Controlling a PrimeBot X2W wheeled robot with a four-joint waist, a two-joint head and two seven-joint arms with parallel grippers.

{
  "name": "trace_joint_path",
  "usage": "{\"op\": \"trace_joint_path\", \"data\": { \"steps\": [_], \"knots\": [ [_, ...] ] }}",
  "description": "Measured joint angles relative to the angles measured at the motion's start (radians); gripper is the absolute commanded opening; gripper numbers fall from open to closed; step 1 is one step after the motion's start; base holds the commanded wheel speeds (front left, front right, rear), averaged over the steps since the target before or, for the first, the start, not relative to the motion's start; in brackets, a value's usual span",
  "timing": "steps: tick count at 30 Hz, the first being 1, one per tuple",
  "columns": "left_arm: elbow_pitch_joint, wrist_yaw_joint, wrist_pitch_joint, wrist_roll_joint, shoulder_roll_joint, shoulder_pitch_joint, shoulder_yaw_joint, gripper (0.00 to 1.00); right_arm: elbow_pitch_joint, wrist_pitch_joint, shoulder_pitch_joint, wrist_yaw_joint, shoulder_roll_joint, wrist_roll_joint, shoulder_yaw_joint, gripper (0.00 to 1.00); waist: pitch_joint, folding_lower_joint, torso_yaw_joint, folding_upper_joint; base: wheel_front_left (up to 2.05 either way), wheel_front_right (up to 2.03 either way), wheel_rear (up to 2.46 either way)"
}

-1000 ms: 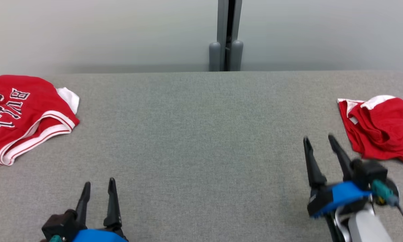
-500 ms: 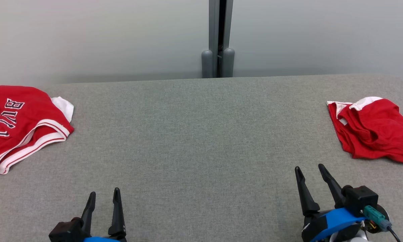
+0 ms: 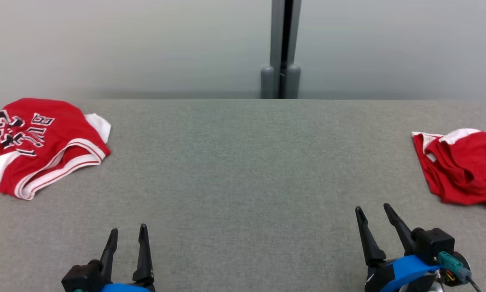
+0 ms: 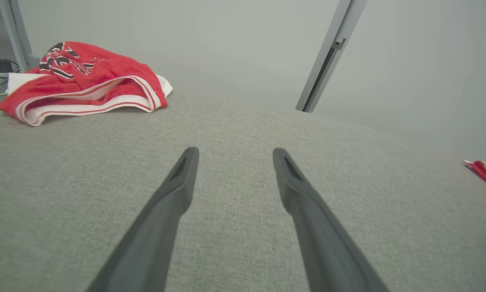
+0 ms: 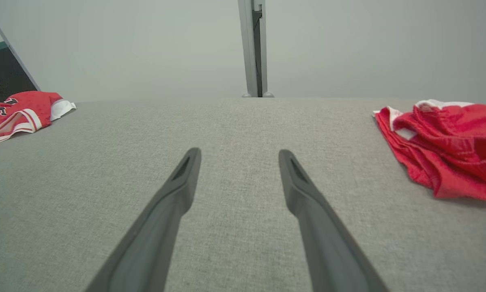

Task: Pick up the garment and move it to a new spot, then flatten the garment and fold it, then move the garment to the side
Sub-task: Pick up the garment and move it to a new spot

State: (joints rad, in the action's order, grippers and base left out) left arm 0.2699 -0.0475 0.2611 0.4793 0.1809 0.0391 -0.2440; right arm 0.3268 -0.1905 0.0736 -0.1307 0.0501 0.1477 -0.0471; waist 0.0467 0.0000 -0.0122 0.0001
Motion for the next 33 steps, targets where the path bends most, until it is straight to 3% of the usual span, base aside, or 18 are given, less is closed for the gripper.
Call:
{"op": "trace_joint_path", "data": {
  "steps": [7, 18, 24, 33],
  "knots": [
    [-0.011, -0.004, 0.000, -0.007, 0.005, -0.002, -0.004, 1.00, -0.019, 0.004, -0.007, 0.000, 0.000, -0.009, 0.010, 1.00, -0.039, 0.0001, 0.129, 0.0000, 0.00, 0.00, 0.00],
    [-0.045, -0.014, -0.013, -0.009, 0.037, 0.032, -0.004, 1.00, -0.010, 0.006, -0.028, 0.000, -0.001, 0.028, -0.071, 1.00, -0.076, 0.0000, 0.344, 0.0000, 0.00, 0.00, 0.00],
    [-0.063, -0.019, -0.016, -0.007, 0.042, 0.050, -0.007, 1.00, -0.015, 0.004, -0.028, 0.000, -0.001, 0.038, -0.100, 1.00, -0.064, 0.0001, 0.377, 0.0000, 0.00, 0.00, 0.00],
    [-0.072, -0.027, -0.012, -0.004, 0.035, 0.059, -0.002, 1.00, -0.033, 0.010, -0.024, 0.000, -0.001, 0.029, -0.122, 1.00, -0.028, 0.0000, 0.364, 0.0000, 0.00, 0.00, 0.00]
  ]
}}
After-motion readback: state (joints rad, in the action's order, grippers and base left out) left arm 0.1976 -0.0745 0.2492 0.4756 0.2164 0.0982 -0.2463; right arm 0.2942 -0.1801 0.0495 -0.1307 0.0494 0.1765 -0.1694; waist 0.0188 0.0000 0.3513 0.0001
